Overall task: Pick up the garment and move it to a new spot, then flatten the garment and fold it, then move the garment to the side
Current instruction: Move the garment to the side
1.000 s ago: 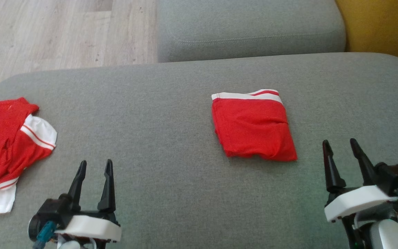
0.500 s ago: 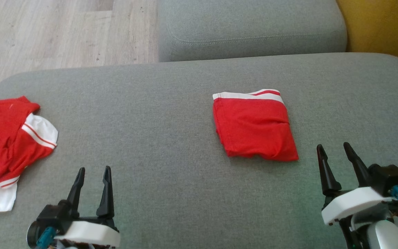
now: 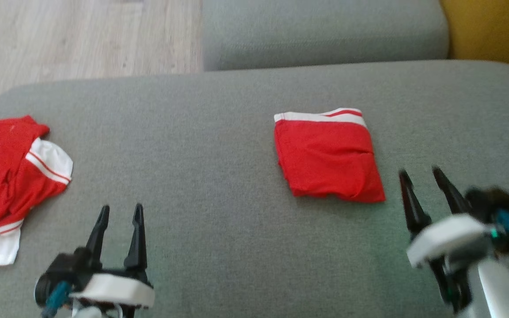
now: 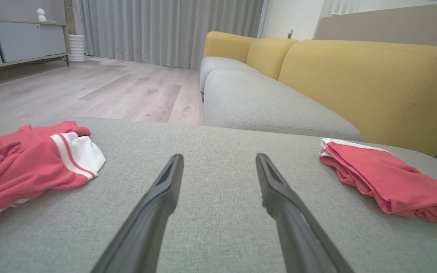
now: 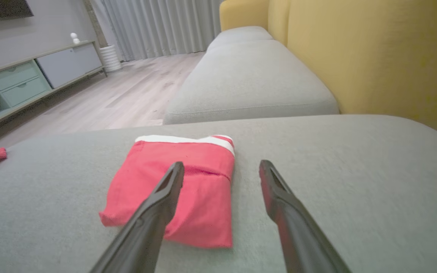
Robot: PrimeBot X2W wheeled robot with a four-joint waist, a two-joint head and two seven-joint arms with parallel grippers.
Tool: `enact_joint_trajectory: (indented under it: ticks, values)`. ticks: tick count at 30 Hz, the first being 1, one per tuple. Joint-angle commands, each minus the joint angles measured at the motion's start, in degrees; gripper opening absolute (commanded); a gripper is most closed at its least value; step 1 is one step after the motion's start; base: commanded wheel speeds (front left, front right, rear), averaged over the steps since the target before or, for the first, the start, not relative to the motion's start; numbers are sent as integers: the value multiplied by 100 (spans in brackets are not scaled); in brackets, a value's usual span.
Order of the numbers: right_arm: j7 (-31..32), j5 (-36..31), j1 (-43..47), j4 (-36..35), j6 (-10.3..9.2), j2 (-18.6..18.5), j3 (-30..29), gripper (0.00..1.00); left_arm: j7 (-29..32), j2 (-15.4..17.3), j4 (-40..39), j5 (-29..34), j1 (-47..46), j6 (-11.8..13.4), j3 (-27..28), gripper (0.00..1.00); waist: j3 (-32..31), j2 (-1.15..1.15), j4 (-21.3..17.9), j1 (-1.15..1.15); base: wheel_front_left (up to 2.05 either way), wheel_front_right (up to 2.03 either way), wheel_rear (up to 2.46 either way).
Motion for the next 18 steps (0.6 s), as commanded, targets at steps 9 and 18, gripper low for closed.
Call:
enact_joint_trajectory:
  ticks: [9,18]
  values:
    - [1926,317,-2156,901,39,-102,25,100,65,86,-288,132,-937,-14,-59,100,748,0,306,0,0,0,0]
    - [3281,266,-3050,2490,39,98,-663,100,-10,-73,-28,220,-1363,-125,-312,100,1017,0,634,0,0,0,0]
